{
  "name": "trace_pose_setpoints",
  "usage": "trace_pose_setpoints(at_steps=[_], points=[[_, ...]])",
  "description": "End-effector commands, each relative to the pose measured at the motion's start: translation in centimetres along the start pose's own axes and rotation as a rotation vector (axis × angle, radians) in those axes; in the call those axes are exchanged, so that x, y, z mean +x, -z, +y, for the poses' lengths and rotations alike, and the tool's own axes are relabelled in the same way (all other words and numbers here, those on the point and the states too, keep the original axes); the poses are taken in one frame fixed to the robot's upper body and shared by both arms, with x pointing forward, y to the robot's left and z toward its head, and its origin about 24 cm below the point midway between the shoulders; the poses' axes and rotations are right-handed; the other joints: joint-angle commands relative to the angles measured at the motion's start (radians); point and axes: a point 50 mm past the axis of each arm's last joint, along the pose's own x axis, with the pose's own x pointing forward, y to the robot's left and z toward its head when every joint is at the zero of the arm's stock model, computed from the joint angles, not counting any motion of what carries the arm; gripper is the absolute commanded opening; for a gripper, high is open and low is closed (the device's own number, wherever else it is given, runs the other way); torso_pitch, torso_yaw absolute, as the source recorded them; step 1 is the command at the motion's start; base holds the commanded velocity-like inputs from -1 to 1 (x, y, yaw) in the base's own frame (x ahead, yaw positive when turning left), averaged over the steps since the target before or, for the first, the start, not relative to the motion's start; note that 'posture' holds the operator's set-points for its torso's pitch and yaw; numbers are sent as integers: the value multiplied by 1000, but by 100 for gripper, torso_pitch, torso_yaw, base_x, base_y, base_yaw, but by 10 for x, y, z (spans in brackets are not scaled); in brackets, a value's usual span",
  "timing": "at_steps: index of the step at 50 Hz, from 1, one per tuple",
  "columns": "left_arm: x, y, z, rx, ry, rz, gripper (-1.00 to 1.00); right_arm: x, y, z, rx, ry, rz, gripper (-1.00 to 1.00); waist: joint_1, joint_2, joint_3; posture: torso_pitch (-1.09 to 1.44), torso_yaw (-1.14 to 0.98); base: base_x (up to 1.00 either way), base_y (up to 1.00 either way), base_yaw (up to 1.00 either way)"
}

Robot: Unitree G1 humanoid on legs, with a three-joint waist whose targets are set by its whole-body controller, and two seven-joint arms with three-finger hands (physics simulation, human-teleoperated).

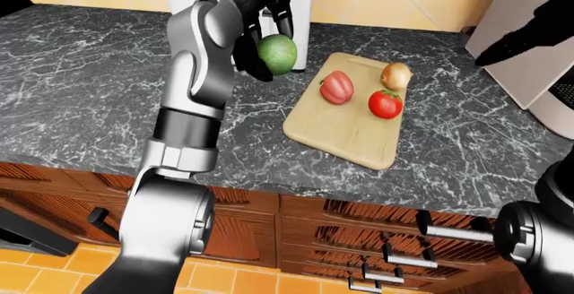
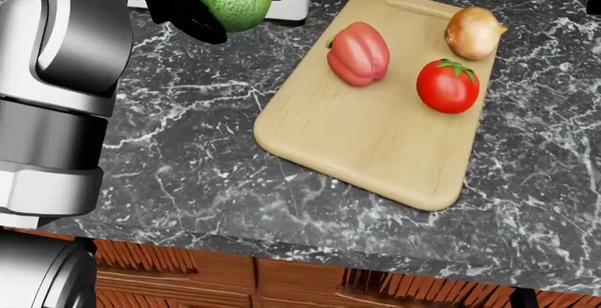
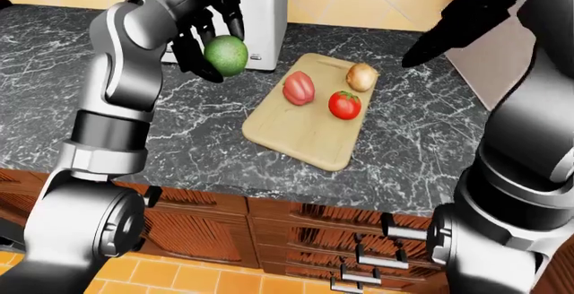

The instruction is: Place the avocado, onion, tomato and bell pepper on the cutting board.

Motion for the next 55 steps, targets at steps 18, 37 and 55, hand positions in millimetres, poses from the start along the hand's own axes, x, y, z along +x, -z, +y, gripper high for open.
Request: trace_pose_setpoints(at_steps=[18, 37, 55], points=[[-6, -13, 15, 17, -85, -54, -100, -31, -4, -52, 26, 336, -36, 100, 4, -12, -32, 0, 0, 0, 0, 0], [-2, -28, -8, 32, -51, -91, -100, -29, 0, -47, 11, 323, -20, 100, 7, -20, -30, 0, 0, 0, 0, 0], [10, -59, -74, 40, -58, -224, -100, -29, 4, -36, 11, 292, -6, 100, 7, -33, -37, 0, 0, 0, 0, 0]])
